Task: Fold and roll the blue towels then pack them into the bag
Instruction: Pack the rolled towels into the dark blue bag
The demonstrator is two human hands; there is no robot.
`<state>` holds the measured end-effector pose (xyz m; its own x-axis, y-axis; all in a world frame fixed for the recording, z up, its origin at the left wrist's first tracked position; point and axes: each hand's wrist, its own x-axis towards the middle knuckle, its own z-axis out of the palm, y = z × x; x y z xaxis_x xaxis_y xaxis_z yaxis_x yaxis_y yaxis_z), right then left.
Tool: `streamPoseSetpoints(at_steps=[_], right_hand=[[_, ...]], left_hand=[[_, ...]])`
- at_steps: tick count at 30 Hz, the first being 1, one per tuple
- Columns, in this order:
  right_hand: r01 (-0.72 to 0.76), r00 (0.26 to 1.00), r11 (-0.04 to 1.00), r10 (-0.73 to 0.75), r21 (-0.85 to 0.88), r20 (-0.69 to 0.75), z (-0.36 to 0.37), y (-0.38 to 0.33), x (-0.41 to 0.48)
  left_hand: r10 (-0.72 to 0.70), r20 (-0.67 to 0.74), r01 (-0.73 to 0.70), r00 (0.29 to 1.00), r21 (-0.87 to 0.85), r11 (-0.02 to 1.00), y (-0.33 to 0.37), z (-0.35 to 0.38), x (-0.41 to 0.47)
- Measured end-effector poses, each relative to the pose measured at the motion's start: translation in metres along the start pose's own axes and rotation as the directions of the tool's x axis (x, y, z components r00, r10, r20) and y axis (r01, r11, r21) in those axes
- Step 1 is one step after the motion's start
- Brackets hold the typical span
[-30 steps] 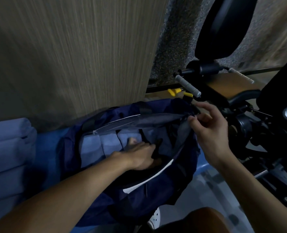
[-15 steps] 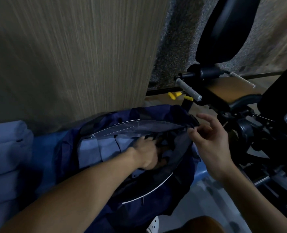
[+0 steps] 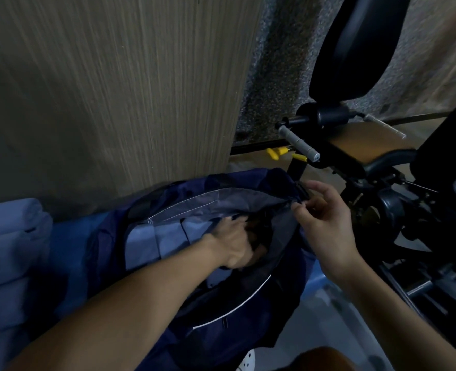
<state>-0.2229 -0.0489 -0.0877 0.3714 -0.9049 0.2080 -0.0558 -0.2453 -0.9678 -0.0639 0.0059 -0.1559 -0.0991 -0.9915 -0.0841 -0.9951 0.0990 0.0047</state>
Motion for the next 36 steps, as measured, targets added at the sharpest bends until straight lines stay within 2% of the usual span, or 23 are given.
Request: streamPoseSetpoints(at_steps=[1,4,5,8,10,12,16,20,23,27,32,36], right_hand=[[-0.002,1.000,1.000,0.002,0.004,0.000,-0.001,0.000,0.000],[0.012,1.000,1.000,-0.012,0.006,-0.015,-0.002,-0.001,0.001],[0.019,1.000,1.000,-0.019,0.005,-0.025,-0.002,0.000,0.002],[0.020,0.999,1.000,-0.020,0.007,-0.026,0.003,0.004,0.002],[0.025,0.999,1.000,-0.025,0.002,-0.024,0.004,0.006,0.002],[0.025,0.999,1.000,-0.025,-0.001,-0.027,0.005,0.008,0.002],[0.025,0.999,1.000,-0.025,0.008,-0.040,0.007,0.010,0.000],[0.028,0.998,1.000,-0.028,0.003,-0.050,0.007,0.007,-0.003],[0.033,0.998,0.999,-0.033,0.001,-0.048,0.007,0.003,-0.004],[0.021,0.999,1.000,-0.021,-0.004,-0.045,0.011,0.007,-0.002],[0.032,0.998,0.999,-0.032,-0.004,-0.060,0.015,0.008,-0.002],[0.007,0.999,0.999,-0.009,-0.037,-0.045,0.014,0.006,-0.003]], left_hand=[[-0.009,0.020,0.009,1.000,0.021,1.000,-0.001,0.002,0.003],[-0.022,0.090,-0.001,0.996,0.247,0.969,0.001,-0.001,0.001],[-0.039,0.102,0.011,0.994,0.265,0.964,0.002,-0.003,-0.001],[-0.061,0.077,0.051,0.995,0.134,0.990,-0.002,-0.006,-0.010],[-0.010,0.006,0.010,1.000,0.065,0.998,-0.010,0.002,-0.016],[0.011,-0.001,-0.011,1.000,0.040,0.999,-0.017,0.008,-0.029],[-0.091,0.043,0.092,0.995,-0.001,0.996,-0.038,0.019,-0.057],[-0.124,0.099,0.127,0.987,-0.025,0.992,-0.048,0.027,-0.058],[-0.109,0.066,0.113,0.992,-0.046,0.993,-0.050,0.020,-0.053],[-0.020,0.125,0.026,0.992,-0.043,0.999,-0.044,0.025,-0.064],[-0.036,0.026,0.035,0.999,0.024,0.999,-0.046,0.026,-0.064],[-0.061,0.019,0.061,0.998,0.018,0.998,-0.037,0.027,-0.069]])
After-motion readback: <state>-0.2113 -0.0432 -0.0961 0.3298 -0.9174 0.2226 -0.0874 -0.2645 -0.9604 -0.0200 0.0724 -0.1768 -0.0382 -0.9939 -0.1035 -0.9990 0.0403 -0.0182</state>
